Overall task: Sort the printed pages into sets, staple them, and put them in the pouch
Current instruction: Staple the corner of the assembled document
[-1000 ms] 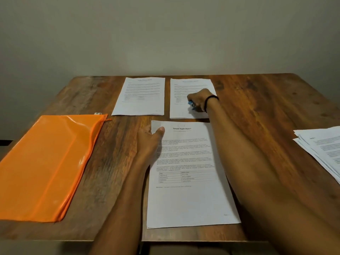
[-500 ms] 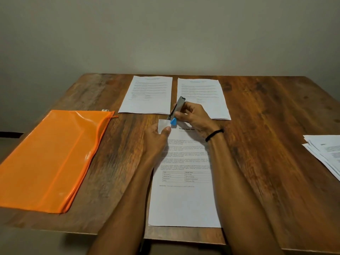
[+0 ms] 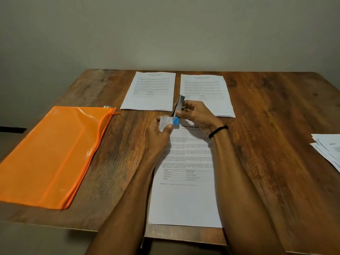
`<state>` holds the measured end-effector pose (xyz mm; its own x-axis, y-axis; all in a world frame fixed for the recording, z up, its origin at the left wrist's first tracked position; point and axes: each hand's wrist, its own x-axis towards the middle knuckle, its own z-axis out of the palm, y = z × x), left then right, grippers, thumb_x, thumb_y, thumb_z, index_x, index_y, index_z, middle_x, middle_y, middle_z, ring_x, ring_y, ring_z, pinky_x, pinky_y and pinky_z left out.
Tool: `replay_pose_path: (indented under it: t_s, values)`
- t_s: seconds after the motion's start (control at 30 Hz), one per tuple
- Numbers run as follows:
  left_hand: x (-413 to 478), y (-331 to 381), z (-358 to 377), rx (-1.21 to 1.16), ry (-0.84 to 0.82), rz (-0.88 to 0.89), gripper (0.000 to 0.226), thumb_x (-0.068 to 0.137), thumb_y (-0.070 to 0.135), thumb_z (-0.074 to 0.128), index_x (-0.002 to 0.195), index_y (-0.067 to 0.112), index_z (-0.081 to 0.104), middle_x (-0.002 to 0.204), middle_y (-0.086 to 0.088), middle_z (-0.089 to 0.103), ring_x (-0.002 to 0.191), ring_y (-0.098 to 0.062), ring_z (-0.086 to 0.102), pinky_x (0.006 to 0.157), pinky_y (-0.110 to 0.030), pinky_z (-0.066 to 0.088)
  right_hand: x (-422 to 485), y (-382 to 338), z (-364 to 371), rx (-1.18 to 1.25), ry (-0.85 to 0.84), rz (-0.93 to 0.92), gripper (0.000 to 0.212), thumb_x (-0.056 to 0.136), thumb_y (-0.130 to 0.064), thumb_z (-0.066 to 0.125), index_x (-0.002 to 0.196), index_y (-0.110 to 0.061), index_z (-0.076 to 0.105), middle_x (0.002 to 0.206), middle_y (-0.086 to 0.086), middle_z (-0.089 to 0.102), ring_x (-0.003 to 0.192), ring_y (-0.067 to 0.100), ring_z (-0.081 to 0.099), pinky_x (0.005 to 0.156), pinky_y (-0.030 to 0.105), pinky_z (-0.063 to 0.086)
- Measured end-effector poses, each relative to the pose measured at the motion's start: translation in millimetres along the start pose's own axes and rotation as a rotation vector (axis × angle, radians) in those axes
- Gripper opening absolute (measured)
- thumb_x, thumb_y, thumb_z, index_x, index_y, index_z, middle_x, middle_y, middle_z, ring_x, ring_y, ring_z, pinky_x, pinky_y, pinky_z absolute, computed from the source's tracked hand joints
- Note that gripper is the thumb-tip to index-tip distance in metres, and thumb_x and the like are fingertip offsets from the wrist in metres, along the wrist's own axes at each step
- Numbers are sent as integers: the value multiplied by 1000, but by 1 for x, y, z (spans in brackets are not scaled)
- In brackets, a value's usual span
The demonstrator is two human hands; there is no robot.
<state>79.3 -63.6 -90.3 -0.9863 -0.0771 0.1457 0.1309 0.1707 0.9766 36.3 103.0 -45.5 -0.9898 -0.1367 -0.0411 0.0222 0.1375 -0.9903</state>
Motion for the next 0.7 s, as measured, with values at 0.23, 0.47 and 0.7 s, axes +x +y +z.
replay_pose_path:
  t_s: [0.23,0.47,0.7]
  values:
    - [1,-1,-1,3,-7,24,29,90,19,73,114,13,57,102,-4,66,90,-16,67,76,-31,58,-1,-4,5,-8,1,39,21,85,-16,78,105,-17,71,103,-5,74,89,1,70,69,9,51]
    - [2,-2,-2,10,7,88,37,86,17,78,114,15,53,101,7,62,88,1,62,74,-16,52,1,-2,7,-68,21,45,27,88,-12,74,114,-3,70,111,9,73,91,9,67,65,8,49]
    - [1,0,-3,73,-48,19,28,90,16,72,114,9,60,96,2,65,81,-8,63,60,-6,46,1,1,10,-66,7,16,22,89,-10,72,110,-5,71,97,0,72,89,8,67,79,18,57]
